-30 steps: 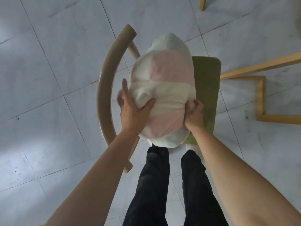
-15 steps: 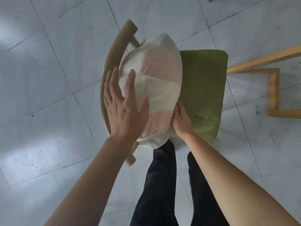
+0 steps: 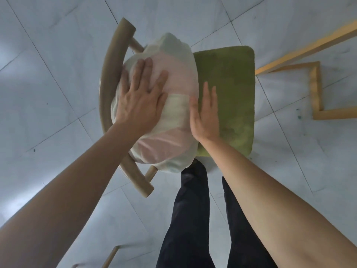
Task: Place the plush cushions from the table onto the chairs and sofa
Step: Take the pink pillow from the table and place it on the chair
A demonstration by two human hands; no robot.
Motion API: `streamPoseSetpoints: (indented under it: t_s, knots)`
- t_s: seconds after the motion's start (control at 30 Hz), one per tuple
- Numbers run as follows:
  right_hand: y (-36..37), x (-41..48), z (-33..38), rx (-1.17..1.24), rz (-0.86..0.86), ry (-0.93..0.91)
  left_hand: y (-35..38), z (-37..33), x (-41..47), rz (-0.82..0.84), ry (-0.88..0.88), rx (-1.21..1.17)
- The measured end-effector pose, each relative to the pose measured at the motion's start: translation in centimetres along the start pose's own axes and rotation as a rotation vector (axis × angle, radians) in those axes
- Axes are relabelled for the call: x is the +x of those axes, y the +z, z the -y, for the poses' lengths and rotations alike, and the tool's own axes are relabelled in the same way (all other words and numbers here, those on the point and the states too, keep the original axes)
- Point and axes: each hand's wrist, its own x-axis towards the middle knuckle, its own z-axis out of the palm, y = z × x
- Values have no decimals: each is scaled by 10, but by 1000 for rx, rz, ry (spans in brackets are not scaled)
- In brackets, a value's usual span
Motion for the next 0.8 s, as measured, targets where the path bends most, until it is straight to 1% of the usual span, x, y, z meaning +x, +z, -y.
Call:
streamPoseSetpoints:
  t_s: [0.1,0.17,0.23,0.33,0.4,0.43,0.53,0.6,0.67,0.8]
  knots:
    - [18,-4,12,-4,-29,-127,0,3,8,-27,-20,16]
    - [30,-22,-9,-89,60,-156,2,7,10,-31,-17,22]
    - [33,-47,-43,-139,199,-62,3,11,9,-19,-3,31]
    - [20,-71,-89,-187,340,142,-1,5,4,-17,-14,68]
    - [7,-81,-107,-227,397,214,-7,-8,-3,-59,-15,91]
    - [2,-85,-111,-231,401,215,-10,-16,-9,-91,19,100]
    - [-2,-92,-104,-135,341,140,-9,-39,-37,-173,199,112]
    - [7,-94,-90,-42,288,42,4,-43,-57,-173,244,141]
    - [24,-94,-76,-28,264,-81,17,-33,-69,-158,217,195]
    - [55,-92,-84,-271,219,-272,25,2,-71,-90,101,209]
